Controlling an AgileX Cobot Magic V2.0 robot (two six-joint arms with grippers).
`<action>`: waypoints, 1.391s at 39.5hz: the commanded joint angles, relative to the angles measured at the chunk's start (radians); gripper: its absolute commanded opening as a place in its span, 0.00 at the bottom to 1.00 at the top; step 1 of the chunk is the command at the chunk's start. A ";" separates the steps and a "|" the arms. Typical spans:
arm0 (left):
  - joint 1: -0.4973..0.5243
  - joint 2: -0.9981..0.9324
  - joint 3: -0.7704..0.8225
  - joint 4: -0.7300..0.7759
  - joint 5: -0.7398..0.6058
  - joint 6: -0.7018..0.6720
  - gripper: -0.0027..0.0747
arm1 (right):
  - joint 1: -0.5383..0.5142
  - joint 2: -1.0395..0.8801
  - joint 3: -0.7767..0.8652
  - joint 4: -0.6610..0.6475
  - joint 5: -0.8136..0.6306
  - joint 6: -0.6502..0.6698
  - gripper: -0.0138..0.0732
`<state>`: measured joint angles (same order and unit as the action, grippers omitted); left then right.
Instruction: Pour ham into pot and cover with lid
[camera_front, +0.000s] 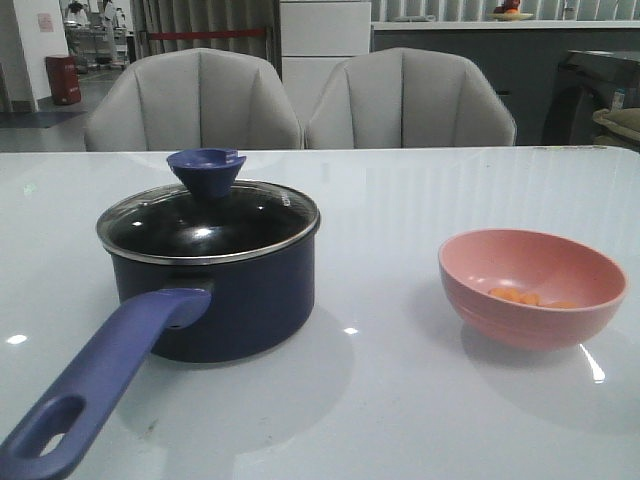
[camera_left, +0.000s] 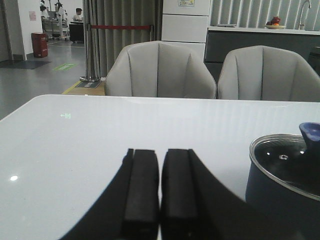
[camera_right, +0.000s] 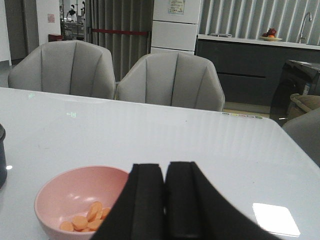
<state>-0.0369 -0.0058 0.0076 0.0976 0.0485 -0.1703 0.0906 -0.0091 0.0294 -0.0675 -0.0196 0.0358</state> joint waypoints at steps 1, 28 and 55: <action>-0.002 -0.022 0.030 -0.006 -0.076 -0.003 0.18 | -0.005 -0.019 0.007 -0.009 -0.072 -0.002 0.32; -0.002 -0.022 0.030 -0.006 -0.076 -0.003 0.18 | -0.005 -0.019 0.007 -0.009 -0.072 -0.002 0.32; -0.002 0.095 -0.189 -0.004 -0.109 -0.003 0.18 | -0.005 -0.019 0.007 -0.009 -0.072 -0.002 0.32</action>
<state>-0.0369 0.0286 -0.0896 0.0976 -0.0476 -0.1703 0.0906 -0.0091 0.0294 -0.0675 -0.0196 0.0358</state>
